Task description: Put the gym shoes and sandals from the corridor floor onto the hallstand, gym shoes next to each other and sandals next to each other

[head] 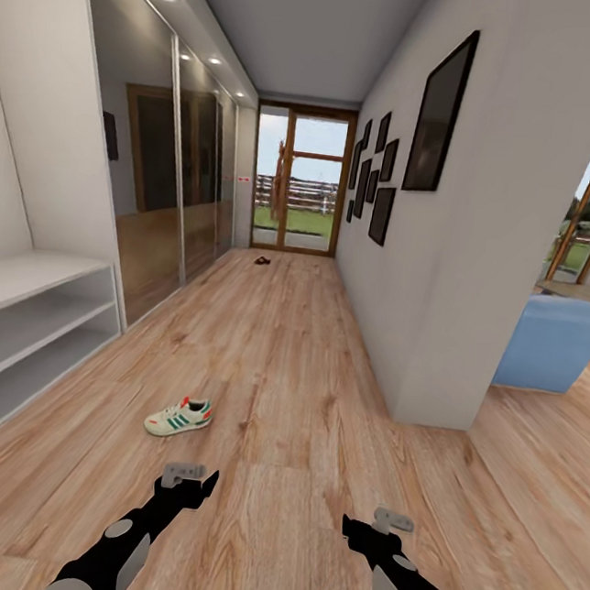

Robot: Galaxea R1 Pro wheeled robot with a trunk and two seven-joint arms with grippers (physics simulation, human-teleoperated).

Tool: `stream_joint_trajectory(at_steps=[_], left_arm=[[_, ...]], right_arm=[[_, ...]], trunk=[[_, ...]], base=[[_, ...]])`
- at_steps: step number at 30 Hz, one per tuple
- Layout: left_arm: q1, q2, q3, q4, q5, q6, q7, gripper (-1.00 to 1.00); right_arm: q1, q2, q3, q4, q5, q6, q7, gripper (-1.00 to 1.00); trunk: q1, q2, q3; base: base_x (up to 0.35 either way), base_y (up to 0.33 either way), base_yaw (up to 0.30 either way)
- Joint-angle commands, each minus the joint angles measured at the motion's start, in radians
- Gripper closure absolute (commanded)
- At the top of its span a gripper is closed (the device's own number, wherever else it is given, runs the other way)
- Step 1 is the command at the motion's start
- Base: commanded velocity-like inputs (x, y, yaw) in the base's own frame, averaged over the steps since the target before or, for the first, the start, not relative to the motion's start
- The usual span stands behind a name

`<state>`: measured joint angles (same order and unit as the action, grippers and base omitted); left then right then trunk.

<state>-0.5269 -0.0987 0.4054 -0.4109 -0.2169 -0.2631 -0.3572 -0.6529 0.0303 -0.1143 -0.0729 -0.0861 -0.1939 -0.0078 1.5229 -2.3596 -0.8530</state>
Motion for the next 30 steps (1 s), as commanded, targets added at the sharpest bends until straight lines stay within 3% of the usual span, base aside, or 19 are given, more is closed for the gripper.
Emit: stream_joint_trajectory(at_steps=[1,30], left_arm=[[-0.001,-0.001,0.009,0.000,-0.010,-0.004,-0.005,-1.00],[-0.001,-0.001,0.008,0.000,-0.010,-0.004,-0.005,-1.00]], right_arm=[[-0.001,0.000,-0.002,0.001,-0.009,-0.004,0.001,-1.00],[-0.001,0.000,-0.002,0.001,-0.009,-0.004,0.001,-1.00]], trunk=[[0.000,0.000,-0.001],[0.000,0.000,-0.001]], base=[[0.347,-0.079,0.000],[0.347,-0.017,0.000]])
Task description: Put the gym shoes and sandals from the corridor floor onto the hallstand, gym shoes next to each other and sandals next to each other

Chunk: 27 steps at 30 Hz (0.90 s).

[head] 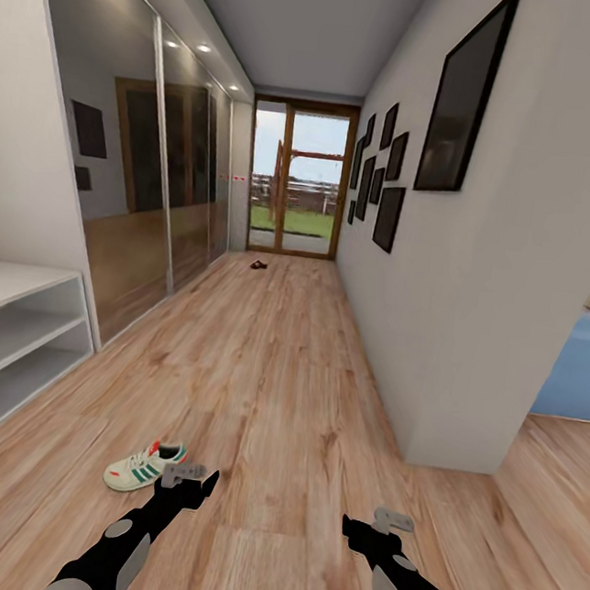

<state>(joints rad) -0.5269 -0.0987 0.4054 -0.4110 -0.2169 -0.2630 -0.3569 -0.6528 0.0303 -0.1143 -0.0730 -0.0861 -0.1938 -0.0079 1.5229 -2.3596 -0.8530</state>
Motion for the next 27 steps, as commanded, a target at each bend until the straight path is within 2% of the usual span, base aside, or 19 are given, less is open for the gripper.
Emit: stream_joint_trajectory(at_steps=[1,16,27], left_arm=[[-0.001,-0.001,0.009,0.000,-0.010,-0.004,-0.005,-1.00],[-0.001,-0.001,0.008,0.000,-0.010,-0.004,-0.005,-1.00],[-0.001,-0.001,0.009,0.000,-0.010,-0.004,-0.005,-1.00]], right_arm=[[-0.001,0.000,-0.002,0.001,-0.009,-0.004,0.001,-1.00],[-0.001,0.000,-0.002,0.001,-0.009,-0.004,0.000,-1.00],[-0.001,0.000,-0.002,0.001,-0.009,-0.004,0.001,-1.00]], trunk=[[0.000,0.000,-0.001],[0.000,0.000,-0.001],[0.000,0.000,-0.001]], base=[[0.347,0.000,0.000],[0.347,-0.003,0.000],[0.347,-0.068,0.000]])
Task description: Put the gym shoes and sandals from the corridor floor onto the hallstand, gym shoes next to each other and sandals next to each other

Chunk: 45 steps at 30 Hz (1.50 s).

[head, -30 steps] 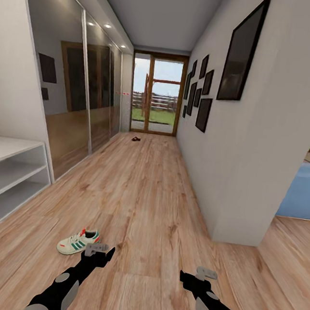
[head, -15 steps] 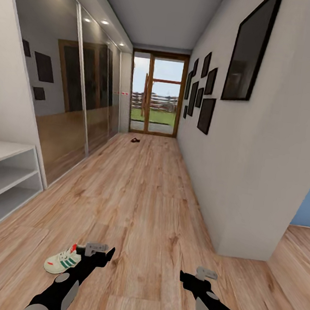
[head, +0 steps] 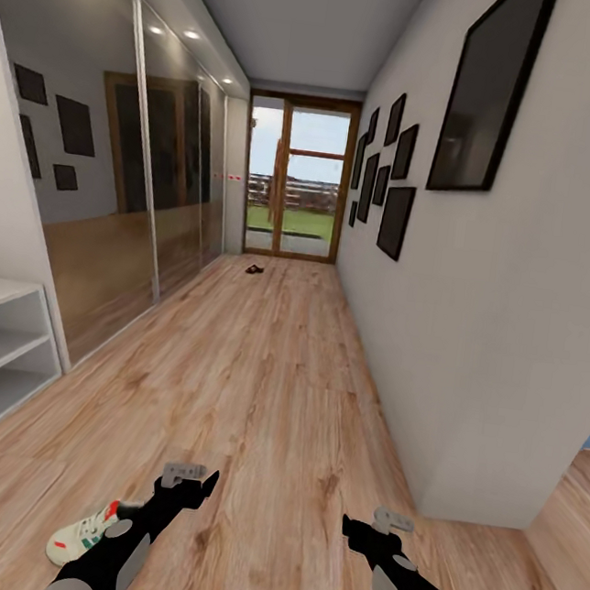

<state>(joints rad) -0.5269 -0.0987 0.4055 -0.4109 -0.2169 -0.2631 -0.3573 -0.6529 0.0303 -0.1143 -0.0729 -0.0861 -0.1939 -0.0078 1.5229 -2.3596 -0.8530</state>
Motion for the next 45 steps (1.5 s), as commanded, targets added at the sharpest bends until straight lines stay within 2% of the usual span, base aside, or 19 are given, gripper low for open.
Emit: stream_joint_trajectory(at_steps=[1,45], left_arm=[[-0.001,-0.001,0.009,0.000,-0.010,-0.004,-0.005,-1.00],[-0.001,-0.001,0.008,0.000,-0.010,-0.004,-0.005,-1.00]], right_arm=[[-0.001,0.000,-0.002,0.001,-0.009,-0.004,0.001,-1.00],[-0.001,0.000,-0.002,0.001,-0.009,-0.004,0.001,-1.00]], trunk=[[0.000,0.000,-0.001],[0.000,0.000,-0.001]], base=[[0.347,-0.082,0.000],[0.347,-0.087,0.000]])
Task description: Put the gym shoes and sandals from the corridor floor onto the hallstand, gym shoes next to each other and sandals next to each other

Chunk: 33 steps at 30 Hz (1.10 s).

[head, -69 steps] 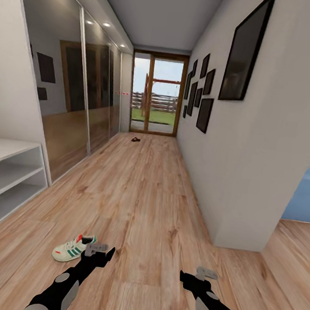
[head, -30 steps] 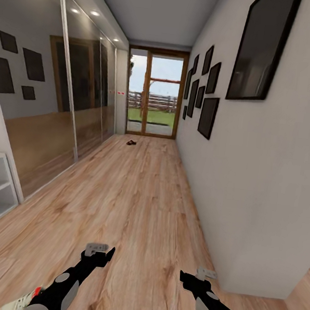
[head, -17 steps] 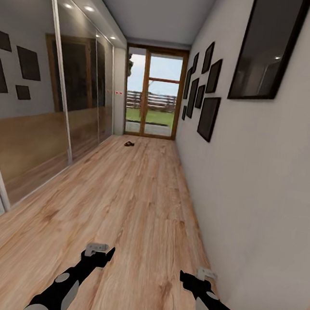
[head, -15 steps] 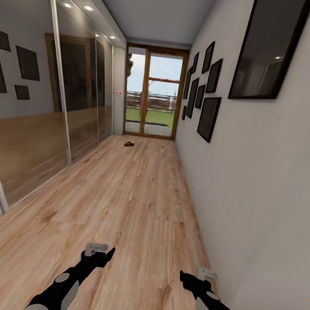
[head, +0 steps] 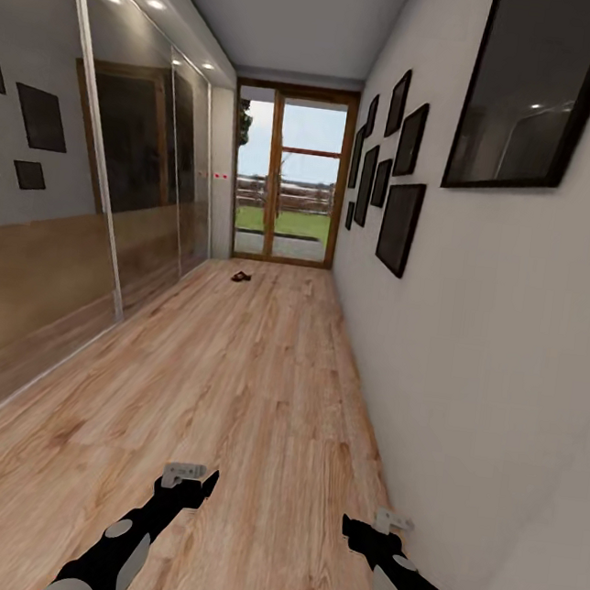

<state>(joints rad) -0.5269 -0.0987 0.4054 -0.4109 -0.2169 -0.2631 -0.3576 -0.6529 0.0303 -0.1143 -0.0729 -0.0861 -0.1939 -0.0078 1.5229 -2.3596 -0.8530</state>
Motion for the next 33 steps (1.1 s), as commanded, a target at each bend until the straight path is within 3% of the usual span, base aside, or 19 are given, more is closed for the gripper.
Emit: stream_joint_trajectory(at_steps=[1,33], left_arm=[[-0.001,-0.001,0.008,0.000,-0.010,-0.004,-0.005,-1.00],[-0.001,-0.001,0.009,0.000,-0.010,-0.004,-0.005,-1.00]], right_arm=[[-0.001,0.000,-0.002,0.001,-0.009,-0.004,0.001,-1.00],[-0.001,0.000,-0.002,0.001,-0.009,-0.004,0.000,-1.00]], trunk=[[0.000,0.000,-0.001],[0.000,0.000,-0.008]], base=[[0.347,-0.074,0.000],[0.347,-0.028,0.034]])
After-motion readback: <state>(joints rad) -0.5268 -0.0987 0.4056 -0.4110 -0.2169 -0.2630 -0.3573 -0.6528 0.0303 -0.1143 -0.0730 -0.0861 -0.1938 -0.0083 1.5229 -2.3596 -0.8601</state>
